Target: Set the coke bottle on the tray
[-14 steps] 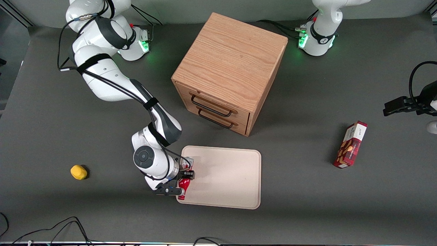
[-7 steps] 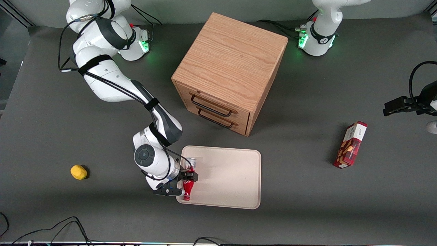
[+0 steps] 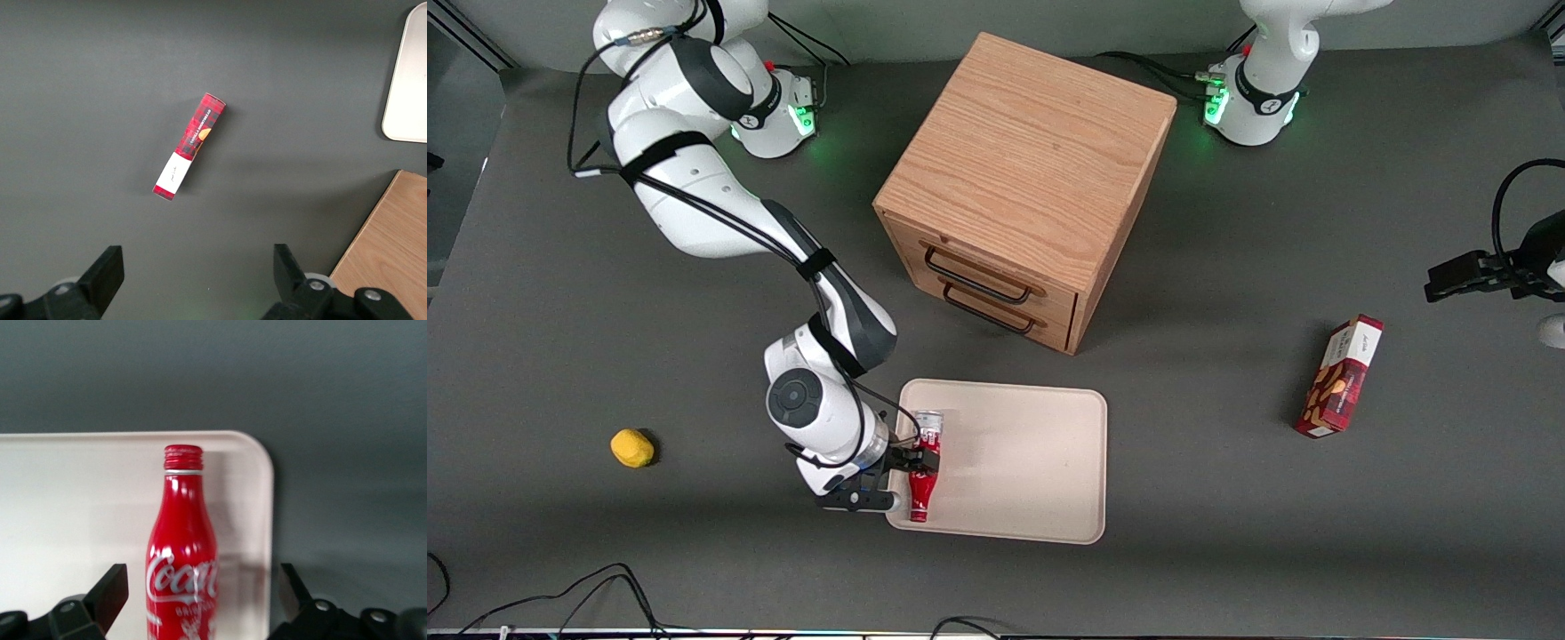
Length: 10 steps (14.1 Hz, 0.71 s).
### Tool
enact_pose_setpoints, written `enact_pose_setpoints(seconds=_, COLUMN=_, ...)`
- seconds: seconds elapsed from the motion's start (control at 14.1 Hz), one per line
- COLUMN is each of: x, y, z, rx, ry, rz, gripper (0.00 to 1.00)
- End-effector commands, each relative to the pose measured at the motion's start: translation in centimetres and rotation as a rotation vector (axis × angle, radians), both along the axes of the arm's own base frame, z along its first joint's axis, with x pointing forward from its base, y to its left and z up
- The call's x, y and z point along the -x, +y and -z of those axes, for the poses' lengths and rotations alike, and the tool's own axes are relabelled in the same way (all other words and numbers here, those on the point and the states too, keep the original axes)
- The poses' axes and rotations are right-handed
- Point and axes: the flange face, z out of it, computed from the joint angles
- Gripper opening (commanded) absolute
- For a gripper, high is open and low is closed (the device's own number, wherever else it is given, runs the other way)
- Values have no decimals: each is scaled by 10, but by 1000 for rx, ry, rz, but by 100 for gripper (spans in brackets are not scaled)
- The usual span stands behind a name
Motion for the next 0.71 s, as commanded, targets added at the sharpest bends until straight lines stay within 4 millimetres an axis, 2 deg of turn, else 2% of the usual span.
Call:
enact_pose_setpoints(seconds=0.0, x=8, y=-41, z=-87, rx=100, ry=22, rz=38, gripper=100)
enact_pose_setpoints(seconds=0.14, x=12, y=-71, z=-136, rx=154, ry=41, rz=13, gripper=100)
enact_pose_setpoints(seconds=0.35, x=29, y=-127, z=-210, rx=209, ry=95, rz=9, gripper=100)
enact_pose_setpoints(seconds=0.57, x=68, y=-163, z=-260, rx=197, ry=110, rz=2, gripper=100)
enact_pose_setpoints(seconds=0.64, x=81, y=-183, z=-274, rx=166, ry=119, rz=47, gripper=100)
